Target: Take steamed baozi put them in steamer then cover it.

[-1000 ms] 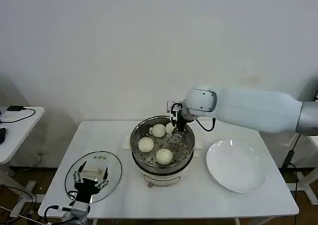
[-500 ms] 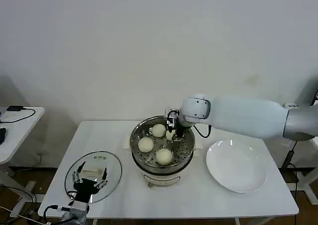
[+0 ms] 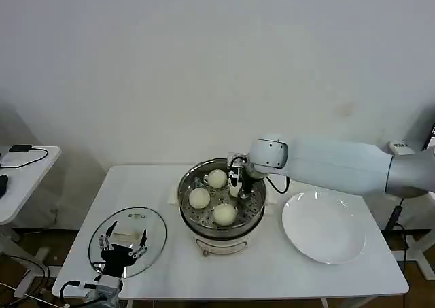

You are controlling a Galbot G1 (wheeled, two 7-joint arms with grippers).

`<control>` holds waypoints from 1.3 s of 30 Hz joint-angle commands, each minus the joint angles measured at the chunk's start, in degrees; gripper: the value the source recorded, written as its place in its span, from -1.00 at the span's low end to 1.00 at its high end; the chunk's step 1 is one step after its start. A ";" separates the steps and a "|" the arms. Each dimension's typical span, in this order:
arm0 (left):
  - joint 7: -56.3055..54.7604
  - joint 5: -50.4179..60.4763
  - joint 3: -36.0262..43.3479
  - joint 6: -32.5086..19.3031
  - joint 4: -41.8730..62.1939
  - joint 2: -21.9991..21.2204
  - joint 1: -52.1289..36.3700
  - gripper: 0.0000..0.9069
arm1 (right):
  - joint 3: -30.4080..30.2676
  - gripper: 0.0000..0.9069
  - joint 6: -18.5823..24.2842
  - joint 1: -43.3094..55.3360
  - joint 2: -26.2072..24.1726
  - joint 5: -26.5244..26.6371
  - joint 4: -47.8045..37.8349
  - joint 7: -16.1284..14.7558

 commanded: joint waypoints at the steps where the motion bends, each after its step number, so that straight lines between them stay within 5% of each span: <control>1: -0.12 -0.32 -0.06 0.23 -0.37 0.10 0.17 1.00 | 0.33 1.00 -0.16 0.59 -0.76 0.25 1.06 0.48; 12: -0.53 -3.10 -0.12 1.83 -0.39 0.30 -0.26 1.00 | 3.71 1.00 -0.13 5.65 -10.09 3.50 12.81 4.65; 17: -0.51 -2.99 0.23 1.89 -0.43 0.23 -0.40 1.00 | 7.73 1.00 0.20 2.72 -18.49 3.06 20.25 14.64; 21: -0.51 -2.63 0.52 1.93 -0.26 -0.05 -0.51 1.00 | 13.99 1.00 5.46 -5.89 -26.79 -2.53 24.13 22.03; 26: -0.54 -2.47 0.45 1.84 0.04 -0.33 -0.53 1.00 | 35.99 1.00 16.75 -28.06 -32.80 -5.31 25.38 33.02; 28: -0.65 -2.26 0.53 1.68 0.55 -0.51 -0.53 1.00 | 52.97 1.00 20.60 -43.50 -32.52 -8.34 25.13 36.76; 33: -0.80 -2.08 0.85 1.52 0.70 -0.89 -0.38 1.00 | 88.59 1.00 27.50 -72.41 -24.95 -19.95 25.52 35.18; 39: -1.96 -2.36 0.72 1.70 0.89 -1.08 -0.51 1.00 | 119.56 1.00 35.13 -95.68 -9.68 -27.60 27.72 29.69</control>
